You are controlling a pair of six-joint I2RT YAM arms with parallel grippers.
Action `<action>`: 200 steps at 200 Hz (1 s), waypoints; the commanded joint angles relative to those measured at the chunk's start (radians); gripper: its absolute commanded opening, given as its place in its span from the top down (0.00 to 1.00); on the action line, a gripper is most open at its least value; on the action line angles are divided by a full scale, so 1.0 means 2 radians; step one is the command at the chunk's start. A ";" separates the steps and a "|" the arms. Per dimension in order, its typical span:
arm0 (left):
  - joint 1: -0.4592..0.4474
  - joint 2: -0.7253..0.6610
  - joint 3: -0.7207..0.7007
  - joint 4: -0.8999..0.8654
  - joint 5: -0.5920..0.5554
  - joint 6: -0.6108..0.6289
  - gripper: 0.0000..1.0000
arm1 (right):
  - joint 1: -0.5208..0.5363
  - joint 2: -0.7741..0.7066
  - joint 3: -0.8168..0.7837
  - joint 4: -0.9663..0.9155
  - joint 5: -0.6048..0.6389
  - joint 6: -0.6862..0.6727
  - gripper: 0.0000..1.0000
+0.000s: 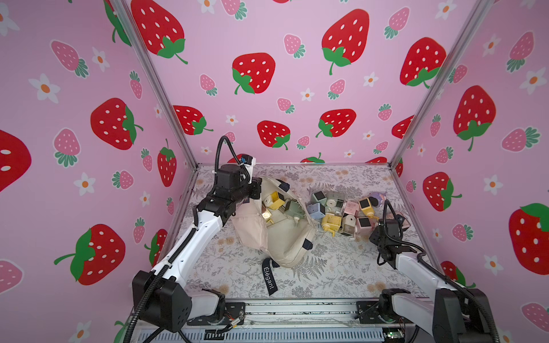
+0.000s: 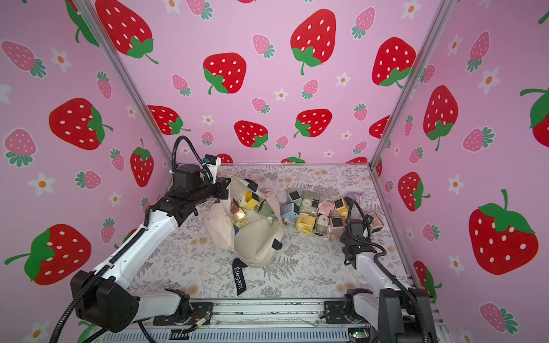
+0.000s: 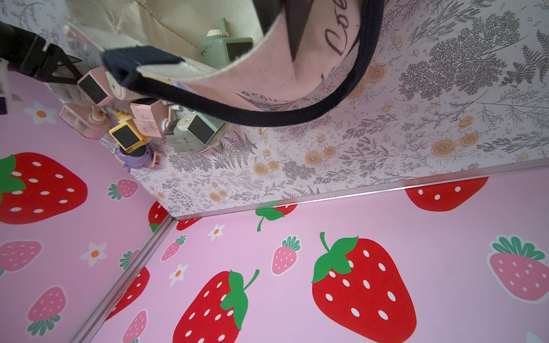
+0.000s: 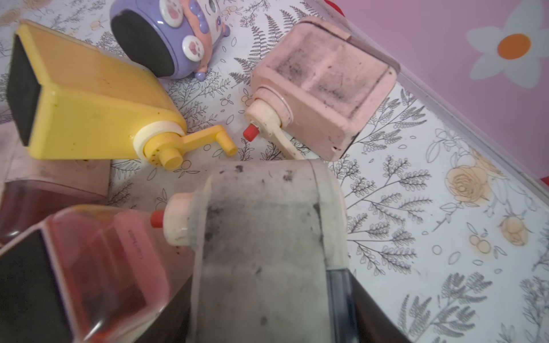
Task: Take out the pencil sharpeners from the tote bags
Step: Place the pencil sharpener at the center of the board.
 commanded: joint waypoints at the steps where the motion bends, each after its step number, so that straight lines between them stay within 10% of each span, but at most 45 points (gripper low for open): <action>1: -0.004 -0.002 0.024 0.045 0.009 0.006 1.00 | -0.003 0.006 0.010 0.022 -0.018 0.009 0.39; 53: -0.004 -0.002 0.024 0.044 0.008 0.007 1.00 | -0.003 -0.065 -0.012 0.023 -0.029 -0.006 0.11; 104: -0.003 -0.002 0.024 0.045 0.005 0.006 1.00 | 0.021 -0.175 -0.034 0.043 -0.126 -0.031 0.10; 200: -0.004 -0.006 0.021 0.045 0.003 0.006 1.00 | 0.322 -0.108 0.056 0.142 -0.176 -0.145 0.17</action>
